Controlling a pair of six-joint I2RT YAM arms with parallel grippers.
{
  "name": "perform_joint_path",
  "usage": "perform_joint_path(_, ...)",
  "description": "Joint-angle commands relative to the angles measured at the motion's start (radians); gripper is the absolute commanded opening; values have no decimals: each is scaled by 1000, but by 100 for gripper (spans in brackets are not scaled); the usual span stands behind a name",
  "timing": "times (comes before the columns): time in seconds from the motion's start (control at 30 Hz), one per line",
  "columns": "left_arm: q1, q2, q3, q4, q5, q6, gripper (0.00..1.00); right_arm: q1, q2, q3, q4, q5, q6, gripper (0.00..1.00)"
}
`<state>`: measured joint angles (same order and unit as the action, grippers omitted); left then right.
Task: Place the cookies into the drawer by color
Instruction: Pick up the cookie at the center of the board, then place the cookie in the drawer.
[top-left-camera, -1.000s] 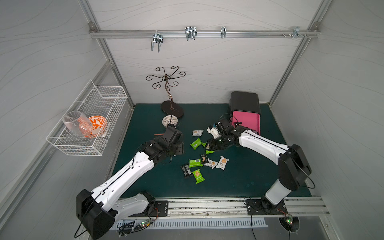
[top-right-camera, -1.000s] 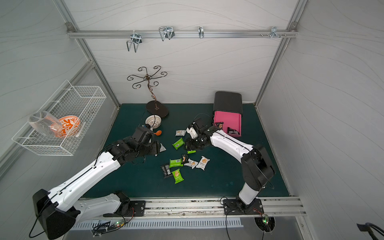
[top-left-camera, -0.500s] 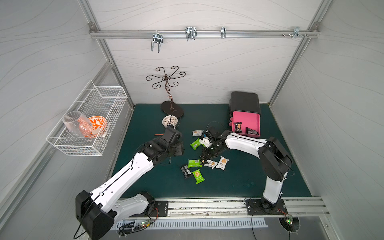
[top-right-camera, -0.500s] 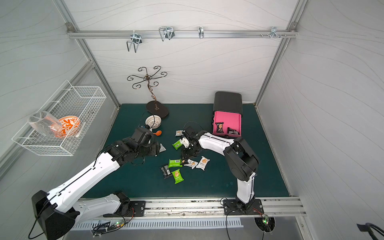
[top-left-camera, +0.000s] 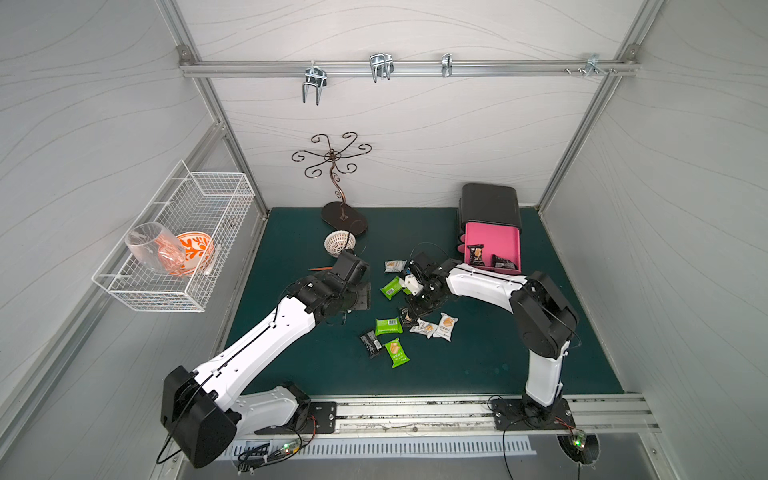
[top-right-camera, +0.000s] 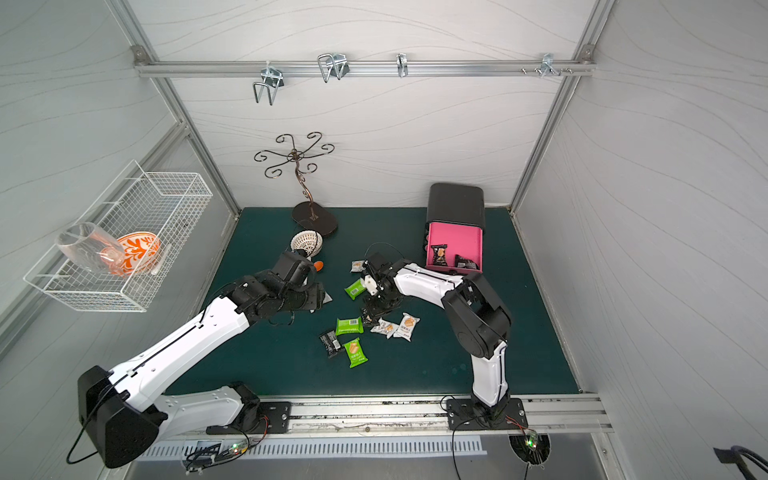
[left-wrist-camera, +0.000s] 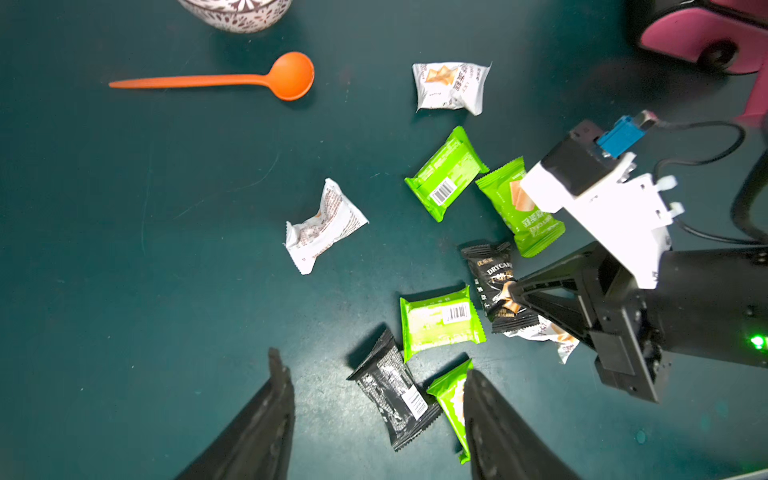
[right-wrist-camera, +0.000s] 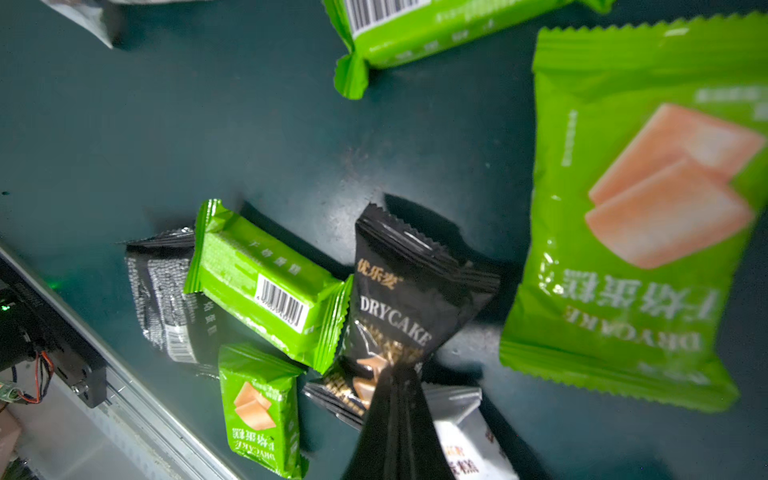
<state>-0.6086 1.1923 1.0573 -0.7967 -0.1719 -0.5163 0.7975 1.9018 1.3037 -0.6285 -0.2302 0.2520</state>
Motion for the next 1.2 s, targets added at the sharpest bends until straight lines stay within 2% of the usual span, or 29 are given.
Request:
perform_joint_path(0.0,1,13,68,29,8,28,67,4,-76,24,-58,30,-27,0)
perform_joint_path(0.13,1,36,101,42,22,51,67,2,-179,39,-75,66,-56,0)
perform_joint_path(0.33,1,59,154,71,69,86,67,-42,-347,80,-99,190,-111,0)
perform_joint_path(0.6,0,75,181,96,126,102,68,-291,-496,104,-53,266,-157,0)
perform_joint_path(0.77,1,84,191,95,136,112,68,-450,-492,120,-44,275,-159,0)
perform_joint_path(0.93,1,92,198,87,146,117,68,-558,-446,122,-33,323,-115,0)
perform_joint_path(1.17,1,75,189,37,135,128,68,-700,-367,108,-7,268,8,0)
